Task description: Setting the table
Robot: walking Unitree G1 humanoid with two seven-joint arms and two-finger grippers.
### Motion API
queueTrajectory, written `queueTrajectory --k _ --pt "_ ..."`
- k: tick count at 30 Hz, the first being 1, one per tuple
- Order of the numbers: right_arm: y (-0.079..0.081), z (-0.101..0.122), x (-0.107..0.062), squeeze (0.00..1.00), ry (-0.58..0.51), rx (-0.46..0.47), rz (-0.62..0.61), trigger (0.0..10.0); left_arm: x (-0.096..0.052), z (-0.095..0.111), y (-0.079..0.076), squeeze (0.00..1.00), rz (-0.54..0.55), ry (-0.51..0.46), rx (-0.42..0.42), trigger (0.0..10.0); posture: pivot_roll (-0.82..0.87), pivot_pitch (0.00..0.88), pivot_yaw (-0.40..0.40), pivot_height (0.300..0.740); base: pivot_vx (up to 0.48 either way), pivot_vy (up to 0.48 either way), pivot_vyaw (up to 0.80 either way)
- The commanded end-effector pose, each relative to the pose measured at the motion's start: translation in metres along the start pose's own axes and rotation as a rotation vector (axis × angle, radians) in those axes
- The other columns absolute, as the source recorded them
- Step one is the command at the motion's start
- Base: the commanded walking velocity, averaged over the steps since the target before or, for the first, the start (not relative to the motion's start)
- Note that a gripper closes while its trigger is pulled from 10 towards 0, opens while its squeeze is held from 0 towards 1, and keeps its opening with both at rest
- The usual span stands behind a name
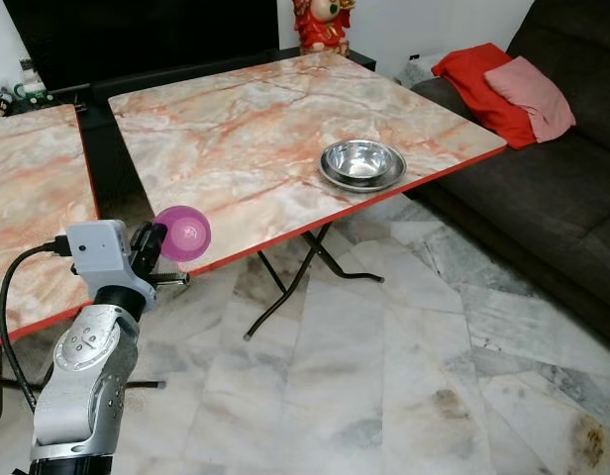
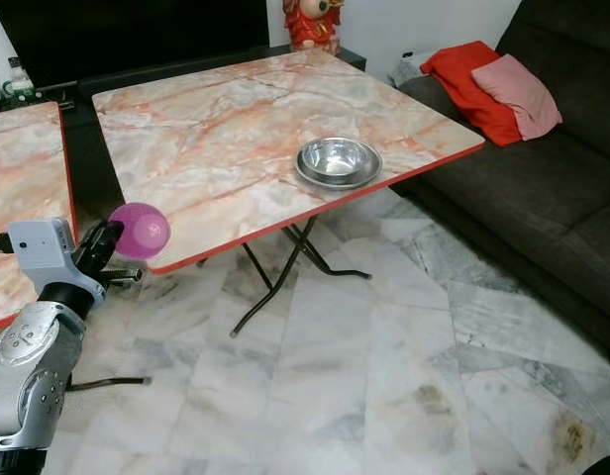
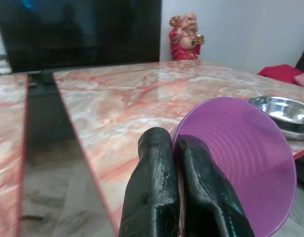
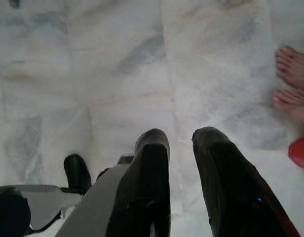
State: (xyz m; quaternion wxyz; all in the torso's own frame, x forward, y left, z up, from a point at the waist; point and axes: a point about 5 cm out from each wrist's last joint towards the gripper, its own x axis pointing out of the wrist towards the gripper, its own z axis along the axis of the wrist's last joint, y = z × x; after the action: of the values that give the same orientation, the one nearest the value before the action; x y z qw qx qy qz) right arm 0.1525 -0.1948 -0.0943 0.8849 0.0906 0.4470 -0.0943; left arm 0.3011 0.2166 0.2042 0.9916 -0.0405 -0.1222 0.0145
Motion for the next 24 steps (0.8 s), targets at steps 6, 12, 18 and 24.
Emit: queueTrajectory --k 6,12,18,24 --pt "0.0007 0.0000 0.0001 0.00 -0.001 0.003 0.001 10.0 0.0003 0.0039 0.0004 0.00 -0.005 -0.010 0.001 10.0 0.02 0.130 0.017 0.740 0.360 0.000 0.00" --pt "0.0011 0.0025 0.0008 0.00 -0.005 0.003 0.001 10.0 0.0008 0.0050 -0.0003 0.00 -0.009 -0.013 0.003 10.0 0.02 0.131 0.017 0.740 0.363 0.000 0.00" --pt "0.0009 0.0027 0.0008 0.00 -0.003 0.002 0.000 10.0 0.0011 0.0063 0.0009 0.00 -0.009 -0.015 0.007 10.0 0.02 0.132 0.017 0.740 0.364 0.000 0.00" --pt "0.0010 0.0039 0.0012 0.00 -0.003 0.001 0.000 10.0 0.0018 0.0071 -0.0010 0.00 -0.015 -0.018 0.004 10.0 0.02 0.130 0.017 0.740 0.362 0.000 0.00"
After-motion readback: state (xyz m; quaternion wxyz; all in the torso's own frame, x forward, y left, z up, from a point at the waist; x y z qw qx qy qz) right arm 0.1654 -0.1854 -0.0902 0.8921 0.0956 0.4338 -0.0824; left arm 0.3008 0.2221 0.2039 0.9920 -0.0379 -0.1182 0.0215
